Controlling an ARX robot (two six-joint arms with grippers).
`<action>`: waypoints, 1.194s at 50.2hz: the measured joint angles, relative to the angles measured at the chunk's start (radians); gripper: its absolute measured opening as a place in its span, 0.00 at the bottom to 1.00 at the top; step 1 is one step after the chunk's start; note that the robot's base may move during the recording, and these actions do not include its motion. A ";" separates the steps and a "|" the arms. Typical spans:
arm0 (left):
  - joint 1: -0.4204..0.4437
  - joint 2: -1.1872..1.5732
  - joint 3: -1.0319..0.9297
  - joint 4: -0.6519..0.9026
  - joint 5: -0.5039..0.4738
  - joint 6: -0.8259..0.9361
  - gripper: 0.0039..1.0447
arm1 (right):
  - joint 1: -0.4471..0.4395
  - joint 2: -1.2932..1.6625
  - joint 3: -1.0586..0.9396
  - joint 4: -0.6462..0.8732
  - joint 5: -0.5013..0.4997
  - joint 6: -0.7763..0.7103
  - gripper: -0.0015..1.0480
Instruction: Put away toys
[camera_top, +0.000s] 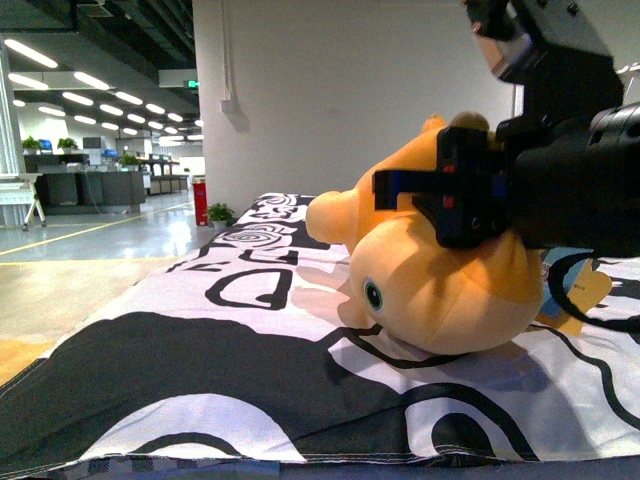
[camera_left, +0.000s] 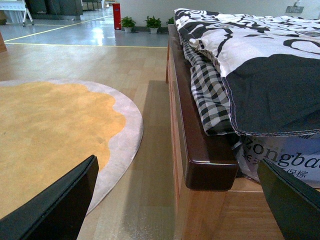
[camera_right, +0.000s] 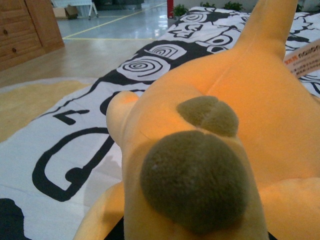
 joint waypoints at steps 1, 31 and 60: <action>0.000 0.000 0.000 0.000 0.000 0.000 0.95 | -0.005 -0.008 0.001 -0.003 -0.005 0.005 0.17; 0.000 0.000 0.000 0.000 0.000 0.000 0.95 | -0.192 -0.269 -0.009 -0.032 -0.169 0.095 0.17; 0.000 0.000 0.000 0.000 0.000 0.000 0.95 | -0.222 -0.672 -0.314 -0.097 -0.251 0.143 0.17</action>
